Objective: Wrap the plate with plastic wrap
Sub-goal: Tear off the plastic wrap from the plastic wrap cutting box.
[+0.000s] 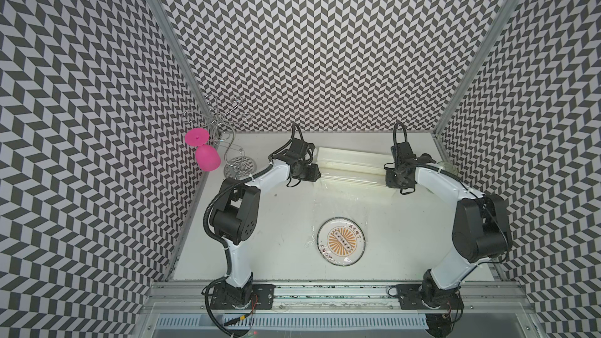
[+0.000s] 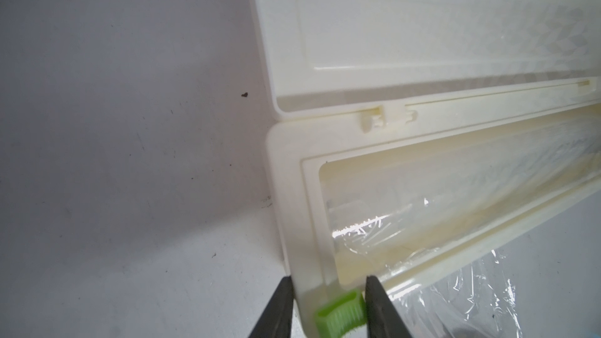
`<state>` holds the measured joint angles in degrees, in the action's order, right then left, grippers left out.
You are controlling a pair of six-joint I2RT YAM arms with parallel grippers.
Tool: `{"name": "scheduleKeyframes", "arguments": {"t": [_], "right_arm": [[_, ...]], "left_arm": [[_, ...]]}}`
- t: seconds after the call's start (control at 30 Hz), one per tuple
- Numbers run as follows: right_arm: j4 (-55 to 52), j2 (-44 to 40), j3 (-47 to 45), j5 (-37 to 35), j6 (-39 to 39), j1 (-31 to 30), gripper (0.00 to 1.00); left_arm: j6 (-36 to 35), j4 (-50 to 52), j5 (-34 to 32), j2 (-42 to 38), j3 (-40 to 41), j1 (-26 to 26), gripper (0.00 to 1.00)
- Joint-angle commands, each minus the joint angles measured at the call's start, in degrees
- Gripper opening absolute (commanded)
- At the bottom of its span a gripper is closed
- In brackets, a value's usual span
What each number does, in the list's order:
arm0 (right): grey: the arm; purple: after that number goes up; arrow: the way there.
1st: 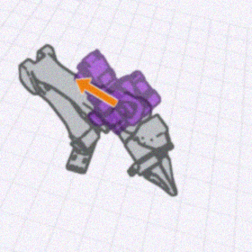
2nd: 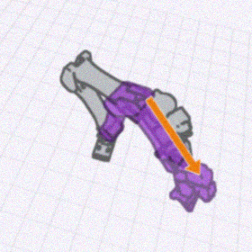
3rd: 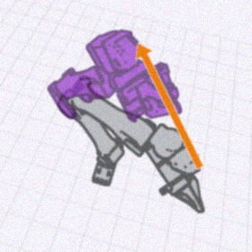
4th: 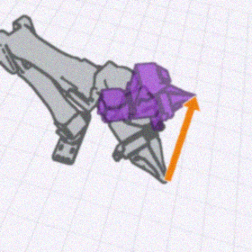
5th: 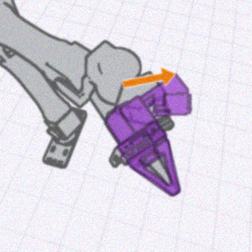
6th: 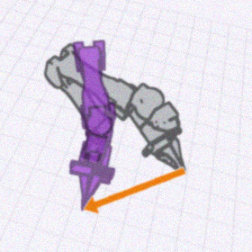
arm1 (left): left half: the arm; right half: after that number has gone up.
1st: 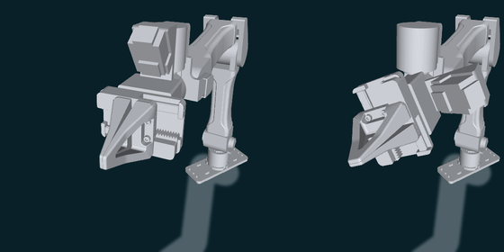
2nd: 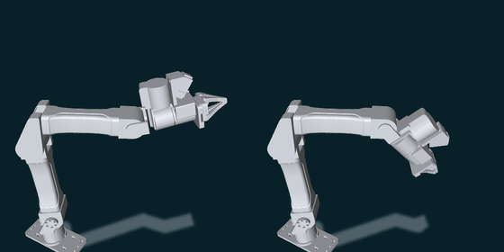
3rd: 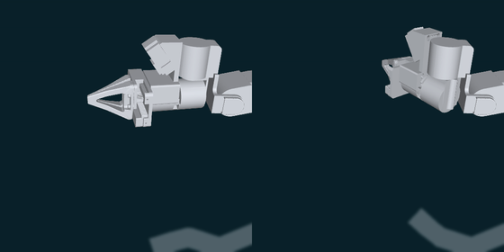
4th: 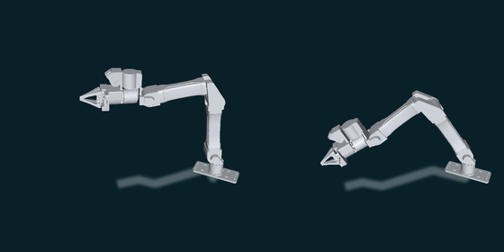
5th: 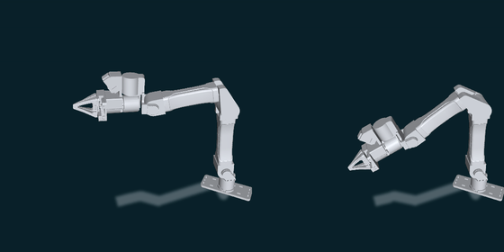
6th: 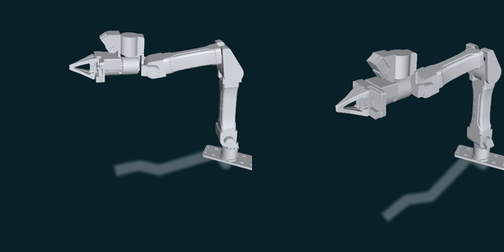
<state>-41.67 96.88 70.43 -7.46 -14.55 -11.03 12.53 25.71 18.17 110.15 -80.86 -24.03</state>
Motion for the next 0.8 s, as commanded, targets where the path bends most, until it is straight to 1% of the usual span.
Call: {"name": "scheduleKeyframes", "arguments": {"t": [0.0, 0.03, 0.07, 0.1, 0.2, 0.27, 0.37, 0.5, 0.63, 0.7, 0.77], "right_arm": [[1.2, 0.1, 0.1, 4.4, 0.1, -0.5, 0.23], [1.2, -0.1, 0.2, 5.0, 0.0, -0.5, 0.27], [1.3, -0.3, 0.4, 5.5, -0.2, -0.4, 0.34], [1.2, -0.7, 0.7, 6.0, -0.3, -0.5, 0.4], [0.5, -2.0, 1.7, 6.3, -0.6, -0.4, 0.51], [-0.5, -2.9, 2.2, 6.0, -0.7, -0.3, 0.56], [-1.4, -5.3, 1.8, 4.9, -0.8, -0.3, 0.61], [-3.3, -9.0, 0.5, 2.5, -0.5, -0.5, 0.64], [-4.1, -13.5, -3.0, 3.2, -0.5, -2.4, 0.61], [-3.8, -15.6, -6.1, 5.9, -1.0, -4.8, 0.57], [-2.6, -17.8, -10.7, 11.7, -2.1, -7.2, 0.5]], "left_arm": [[2.3, -2.1, 5.0, -3.0, 2.1, 2.2, 0.47], [3.2, -3.1, 5.9, -4.0, 2.6, 2.8, 0.54], [4.5, -4.8, 7.1, -5.6, 3.7, 3.5, 0.6], [5.5, -6.6, 8.3, -7.3, 4.9, 4.0, 0.63], [8.1, -9.9, 9.7, -11.8, 8.5, 5.0, 0.65], [9.3, -10.9, 9.9, -14.1, 11.7, 4.8, 0.65], [12.2, -15.6, 11.1, -17.5, 19.0, 3.7, 0.64], [15.3, -20.5, 10.4, -20.1, 26.0, 2.7, 0.63], [14.9, -18.1, 6.3, -23.0, 27.7, 2.1, 0.61], [13.4, -15.0, 3.1, -25.3, 28.1, 0.8, 0.61], [12.6, -12.1, 0.4, -28.1, 29.3, -1.5, 0.6]]}}
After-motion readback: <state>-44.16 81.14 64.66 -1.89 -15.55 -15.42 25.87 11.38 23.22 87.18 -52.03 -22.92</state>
